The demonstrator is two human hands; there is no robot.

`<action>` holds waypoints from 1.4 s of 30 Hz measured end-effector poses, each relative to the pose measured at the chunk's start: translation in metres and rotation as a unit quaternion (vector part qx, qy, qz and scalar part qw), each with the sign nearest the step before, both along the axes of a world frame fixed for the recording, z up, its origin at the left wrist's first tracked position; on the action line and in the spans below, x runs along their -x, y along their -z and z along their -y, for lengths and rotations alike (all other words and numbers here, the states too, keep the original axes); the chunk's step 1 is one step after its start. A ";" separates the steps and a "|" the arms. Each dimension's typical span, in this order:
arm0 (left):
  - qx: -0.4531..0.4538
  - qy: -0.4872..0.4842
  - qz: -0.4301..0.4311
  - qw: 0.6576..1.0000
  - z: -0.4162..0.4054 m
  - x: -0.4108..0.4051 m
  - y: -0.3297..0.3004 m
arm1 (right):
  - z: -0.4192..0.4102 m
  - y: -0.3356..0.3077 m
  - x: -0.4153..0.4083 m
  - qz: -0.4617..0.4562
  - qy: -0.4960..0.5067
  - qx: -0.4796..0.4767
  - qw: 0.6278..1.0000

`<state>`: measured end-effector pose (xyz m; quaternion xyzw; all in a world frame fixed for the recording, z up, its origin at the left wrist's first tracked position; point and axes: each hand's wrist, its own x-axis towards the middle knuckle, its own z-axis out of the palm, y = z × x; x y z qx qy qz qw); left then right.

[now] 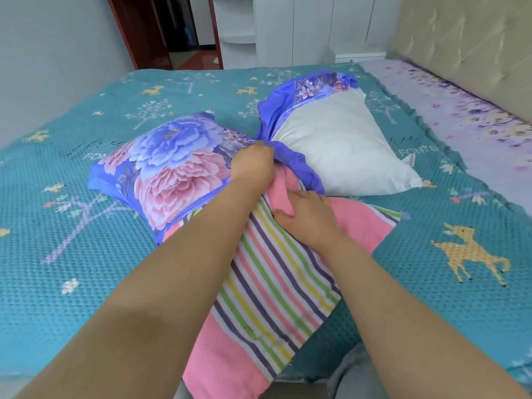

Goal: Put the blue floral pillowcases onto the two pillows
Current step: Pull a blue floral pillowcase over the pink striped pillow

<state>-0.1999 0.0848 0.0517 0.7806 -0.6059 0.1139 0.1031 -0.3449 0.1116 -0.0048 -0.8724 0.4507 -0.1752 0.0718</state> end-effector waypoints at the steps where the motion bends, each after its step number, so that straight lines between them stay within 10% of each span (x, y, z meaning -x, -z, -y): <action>1: 0.014 0.027 -0.017 0.999 0.000 0.003 0.001 | -0.001 0.001 -0.001 0.002 -0.007 0.004 1.000; 16: 0.102 -0.141 -0.105 0.979 -0.113 -0.051 0.023 | 0.004 0.013 0.009 0.012 0.071 -0.088 0.993; 30: 0.191 -0.106 -0.315 0.923 -0.219 -0.106 0.092 | -0.084 0.012 -0.036 0.109 -0.056 0.171 0.978; 35: 0.179 -0.069 -0.529 0.827 -0.230 -0.109 0.091 | -0.152 0.020 -0.065 -0.164 -0.199 0.022 0.966; 42: 0.181 -0.049 -0.541 0.820 -0.233 -0.093 0.099 | -0.132 0.031 -0.092 -0.232 -0.113 0.010 0.966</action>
